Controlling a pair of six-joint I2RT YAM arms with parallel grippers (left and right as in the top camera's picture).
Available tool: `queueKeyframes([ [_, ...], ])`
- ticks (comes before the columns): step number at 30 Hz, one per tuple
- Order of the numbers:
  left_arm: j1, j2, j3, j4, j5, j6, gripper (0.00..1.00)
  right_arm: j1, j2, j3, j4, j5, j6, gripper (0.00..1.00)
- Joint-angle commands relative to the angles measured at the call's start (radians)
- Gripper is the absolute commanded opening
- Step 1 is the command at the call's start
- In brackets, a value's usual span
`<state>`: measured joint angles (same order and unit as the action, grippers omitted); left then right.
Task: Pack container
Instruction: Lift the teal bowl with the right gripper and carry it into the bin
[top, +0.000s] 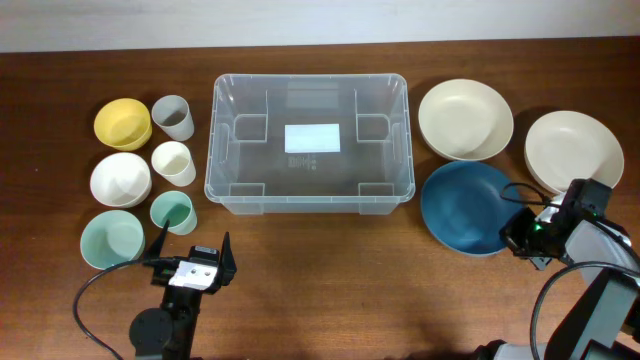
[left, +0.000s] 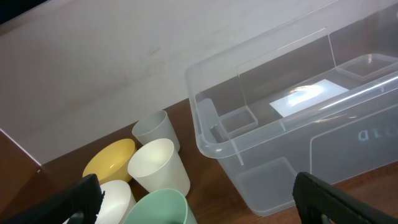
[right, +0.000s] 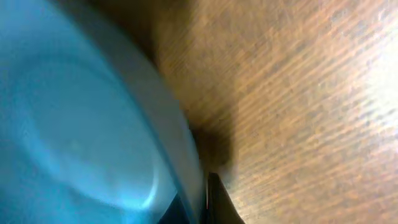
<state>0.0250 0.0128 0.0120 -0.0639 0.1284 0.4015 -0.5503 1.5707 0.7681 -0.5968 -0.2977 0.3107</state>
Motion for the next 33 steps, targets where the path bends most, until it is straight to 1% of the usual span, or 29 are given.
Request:
queueKeyframes([
  [1, 0.005, -0.004, -0.003, -0.004, 0.014, 0.012, 1.00, -0.008, 0.006, -0.002, -0.020, -0.005, 0.014, 0.04],
  [6, 0.005, -0.004, -0.003, -0.004, 0.013, 0.012, 1.00, -0.009, -0.026, 0.026, -0.079, -0.006, 0.019, 0.04],
  [12, 0.005, -0.004, -0.003, -0.004, 0.014, 0.012, 1.00, -0.008, -0.137, 0.120, -0.248, -0.006, 0.019, 0.04],
  [16, 0.005, -0.004, -0.003, -0.004, 0.013, 0.012, 1.00, -0.008, -0.237, 0.219, -0.390, -0.009, 0.018, 0.04],
  [17, 0.005, -0.004, -0.003, -0.004, 0.014, 0.012, 1.00, -0.008, -0.279, 0.269, -0.446, -0.009, 0.019, 0.04],
  [23, 0.005, -0.004, -0.003, -0.004, 0.014, 0.012, 1.00, -0.008, -0.404, 0.466, -0.569, -0.009, 0.019, 0.04],
  [26, 0.005, -0.004, -0.003, -0.004, 0.014, 0.012, 1.00, -0.006, -0.447, 0.553, -0.584, -0.017, 0.071, 0.04],
  [28, 0.005, -0.004, -0.003, -0.004, 0.013, 0.012, 1.00, 0.000, -0.473, 0.597, -0.563, -0.071, 0.105, 0.04],
  [30, 0.005, -0.004, -0.003, -0.004, 0.014, 0.012, 1.00, 0.028, -0.497, 0.613, -0.499, -0.173, 0.146, 0.04],
  [33, 0.005, -0.004, -0.003, -0.004, 0.014, 0.012, 1.00, 0.109, -0.496, 0.612, -0.443, -0.195, 0.214, 0.03],
])
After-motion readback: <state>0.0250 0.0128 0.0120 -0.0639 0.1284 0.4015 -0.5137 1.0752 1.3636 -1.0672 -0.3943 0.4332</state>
